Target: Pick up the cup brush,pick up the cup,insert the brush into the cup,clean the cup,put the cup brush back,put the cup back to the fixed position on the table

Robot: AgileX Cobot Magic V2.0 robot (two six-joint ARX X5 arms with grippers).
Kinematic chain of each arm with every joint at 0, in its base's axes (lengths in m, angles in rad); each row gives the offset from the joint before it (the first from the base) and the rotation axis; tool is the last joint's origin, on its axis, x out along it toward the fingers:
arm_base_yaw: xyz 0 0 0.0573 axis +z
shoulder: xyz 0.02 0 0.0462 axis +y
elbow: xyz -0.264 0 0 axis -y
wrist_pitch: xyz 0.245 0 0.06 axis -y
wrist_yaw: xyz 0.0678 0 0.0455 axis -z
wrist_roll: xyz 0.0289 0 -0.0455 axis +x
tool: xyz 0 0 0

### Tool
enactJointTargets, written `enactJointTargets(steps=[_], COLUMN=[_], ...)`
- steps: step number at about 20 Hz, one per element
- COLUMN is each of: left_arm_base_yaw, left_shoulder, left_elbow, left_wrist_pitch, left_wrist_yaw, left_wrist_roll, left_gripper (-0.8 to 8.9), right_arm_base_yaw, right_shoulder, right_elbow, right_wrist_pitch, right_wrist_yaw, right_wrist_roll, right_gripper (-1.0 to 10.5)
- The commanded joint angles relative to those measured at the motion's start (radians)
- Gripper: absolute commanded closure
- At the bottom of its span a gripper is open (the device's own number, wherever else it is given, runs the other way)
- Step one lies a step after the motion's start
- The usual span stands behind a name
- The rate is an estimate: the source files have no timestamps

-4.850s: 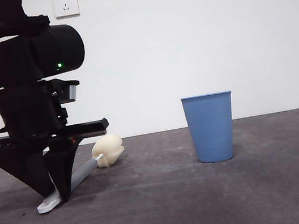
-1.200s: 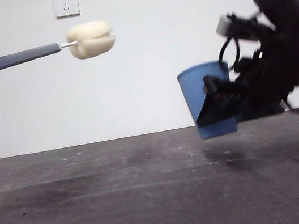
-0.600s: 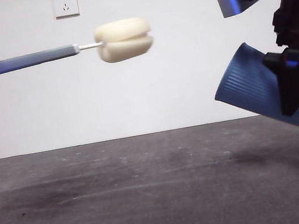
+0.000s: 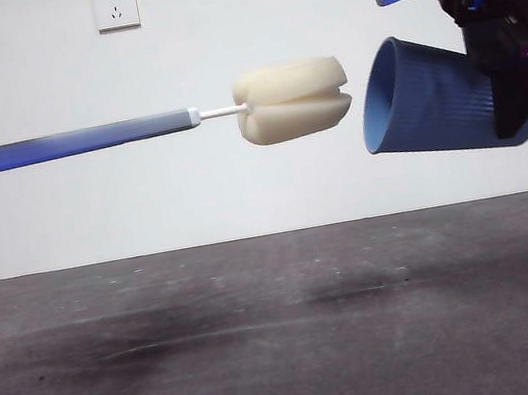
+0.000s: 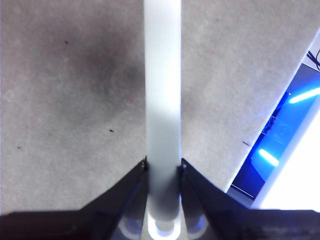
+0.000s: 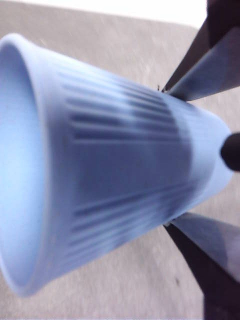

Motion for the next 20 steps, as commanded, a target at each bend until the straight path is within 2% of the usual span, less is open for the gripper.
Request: enactJointTargets(steps=[1,7,12,20], left_arm_base_yaw=[-0.014,-0.051,-0.082,-0.117], left_shoulder=[0.02,0.084,0.15,0.221], left_elbow=[-0.006,-0.006,-0.006,-0.005], left_wrist_pitch=[0.006,0.049,0.1,0.24], left_wrist_yaw=[0.002,0.001,0.003,0.032], left_wrist_roll=[0.011,0.011,-0.003,-0.095], left_gripper=[8.22,8.22,8.22,8.22], right_arm_base_yaw=[0.023,0.087,0.145,0.253], right_shoulder=[0.006,0.009,0.027,0.103], right_elbow=[0.0,0.0,0.0,0.0], right_wrist_pitch=[0.012,0.006,0.008,0.019], right_wrist_yaw=[0.016,0.049,0.06,0.06], right_wrist_roll=[-0.074,-0.172,-0.188,-0.186], right_gripper=[9.6,9.6,9.6,9.6])
